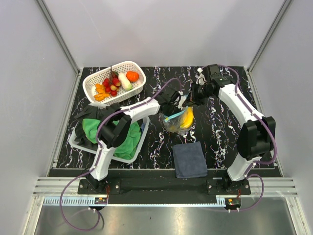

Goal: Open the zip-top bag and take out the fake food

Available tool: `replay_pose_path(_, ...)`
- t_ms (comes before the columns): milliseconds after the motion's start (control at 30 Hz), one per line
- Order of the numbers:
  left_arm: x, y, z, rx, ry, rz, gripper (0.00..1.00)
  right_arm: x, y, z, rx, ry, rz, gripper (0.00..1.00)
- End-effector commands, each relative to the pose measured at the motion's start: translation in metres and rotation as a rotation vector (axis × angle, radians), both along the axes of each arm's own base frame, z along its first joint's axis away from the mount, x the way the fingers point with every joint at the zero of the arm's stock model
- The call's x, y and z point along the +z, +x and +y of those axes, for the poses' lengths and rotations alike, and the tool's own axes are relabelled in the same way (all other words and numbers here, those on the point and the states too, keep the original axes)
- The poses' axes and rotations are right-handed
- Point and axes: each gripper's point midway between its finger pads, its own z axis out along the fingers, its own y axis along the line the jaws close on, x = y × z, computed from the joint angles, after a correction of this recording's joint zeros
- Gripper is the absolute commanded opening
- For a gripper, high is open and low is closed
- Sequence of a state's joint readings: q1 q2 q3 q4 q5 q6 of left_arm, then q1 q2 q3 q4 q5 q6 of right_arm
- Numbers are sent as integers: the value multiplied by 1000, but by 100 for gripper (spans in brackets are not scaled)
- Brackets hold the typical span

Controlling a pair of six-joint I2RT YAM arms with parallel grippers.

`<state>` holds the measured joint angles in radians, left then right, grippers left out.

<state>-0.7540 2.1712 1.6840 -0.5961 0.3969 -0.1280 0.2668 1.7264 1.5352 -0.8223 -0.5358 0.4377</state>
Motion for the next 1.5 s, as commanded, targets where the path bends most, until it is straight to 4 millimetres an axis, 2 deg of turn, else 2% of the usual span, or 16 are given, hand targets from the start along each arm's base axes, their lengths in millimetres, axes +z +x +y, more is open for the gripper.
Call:
replay_pose_path(0,22,6,-9,7,-34,-37,4,31,0,4,11,36,-107,6)
replay_pose_path(67,39,5,-15,1,-77,-34,0,33,-2,4,9,32,-108,19)
replay_pose_path(100,45,5,-17,-1,-93,-34,0,32,-1,1,-2,21,-107,30)
replay_pose_path(200,70,8,-23,8,-154,-29,0,35,-2,-6,-34,30,-90,50)
replay_pose_path(300,92,16,-25,55,-216,7,0,39,-1,-23,-81,37,-94,59)
replay_pose_path(433,122,30,-24,139,-306,87,0,45,-5,-46,-138,14,-129,80)
replay_pose_path(567,150,40,-23,181,-389,124,0,46,-17,-72,-226,-16,-147,88)
replay_pose_path(667,171,48,-21,231,-468,162,0,33,-23,-85,-263,-62,-138,91)
replay_pose_path(833,203,57,-16,323,-605,239,0,6,-26,-99,-303,-46,-69,88)
replay_pose_path(933,214,55,-14,347,-686,298,0,5,-25,-81,-232,67,-84,81)
replay_pose_path(967,217,54,-15,339,-713,302,0,9,-27,-70,-192,138,-79,79)
replay_pose_path(1000,216,52,-16,339,-723,320,0,16,-20,-65,-171,178,-126,77)
replay_pose_path(1167,218,47,-14,353,-752,359,0,31,-22,-40,-68,278,-168,78)
replay_pose_path(1333,219,42,-13,342,-756,380,0,28,-16,-35,-54,289,-169,76)
replay_pose_path(1400,222,41,-13,337,-762,377,0,24,-12,-35,-64,281,-159,69)
replay_pose_path(1467,222,39,-12,334,-763,393,0,20,-6,-36,-73,276,-148,54)
